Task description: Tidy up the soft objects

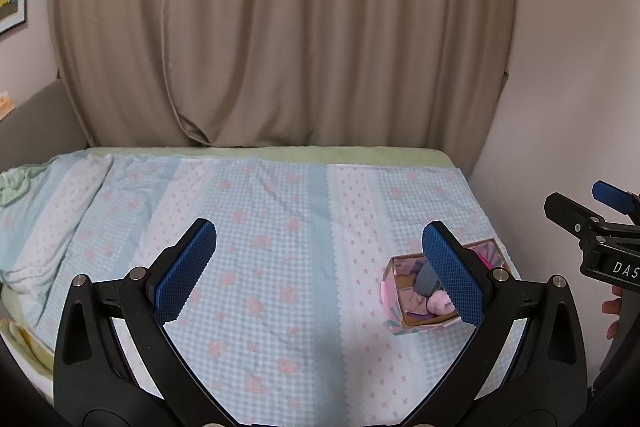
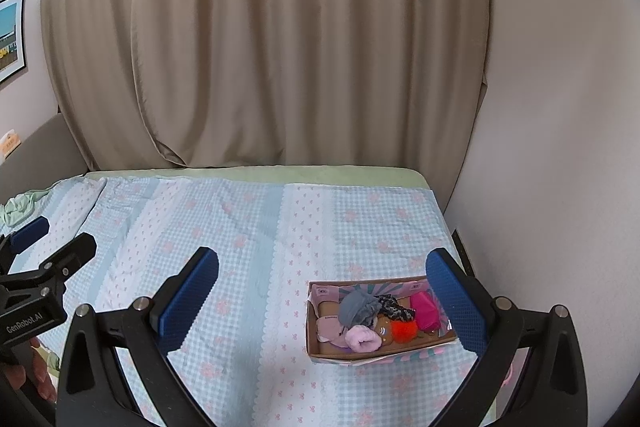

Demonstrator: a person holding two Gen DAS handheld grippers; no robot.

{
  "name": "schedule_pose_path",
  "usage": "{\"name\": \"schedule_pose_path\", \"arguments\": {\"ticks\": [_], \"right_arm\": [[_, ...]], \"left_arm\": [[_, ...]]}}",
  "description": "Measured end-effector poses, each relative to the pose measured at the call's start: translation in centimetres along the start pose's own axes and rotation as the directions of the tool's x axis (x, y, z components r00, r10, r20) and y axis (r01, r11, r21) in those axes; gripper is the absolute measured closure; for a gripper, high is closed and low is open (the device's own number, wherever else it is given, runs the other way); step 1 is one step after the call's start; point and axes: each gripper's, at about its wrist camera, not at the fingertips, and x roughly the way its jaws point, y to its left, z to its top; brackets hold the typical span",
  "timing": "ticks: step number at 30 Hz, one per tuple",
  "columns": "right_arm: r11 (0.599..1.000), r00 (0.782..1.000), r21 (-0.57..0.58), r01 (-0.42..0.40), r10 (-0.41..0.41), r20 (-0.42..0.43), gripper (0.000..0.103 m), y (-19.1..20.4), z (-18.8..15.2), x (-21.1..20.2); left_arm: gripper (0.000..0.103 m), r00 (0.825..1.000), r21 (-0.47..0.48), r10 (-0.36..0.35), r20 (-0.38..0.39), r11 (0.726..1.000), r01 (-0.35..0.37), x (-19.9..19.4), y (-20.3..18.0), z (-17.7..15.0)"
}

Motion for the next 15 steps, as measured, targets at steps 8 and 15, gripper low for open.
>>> {"name": "schedule_pose_path", "arguments": {"ticks": [8,15], "right_arm": [[1.000,1.000,0.000,0.002,-0.002,0.002,0.000,0.11,0.08,0.01],[1.000,1.000,-0.001,0.002,-0.002,0.002,0.000,0.17,0.14,0.07]], "left_arm": [[0.000,1.000,-0.002,0.001,0.005,1.000,-0.001,-0.10,-0.11,0.02],[0.000,1.000,-0.002,0.001,0.006,1.000,-0.001,0.00,-0.05,0.06]]}}
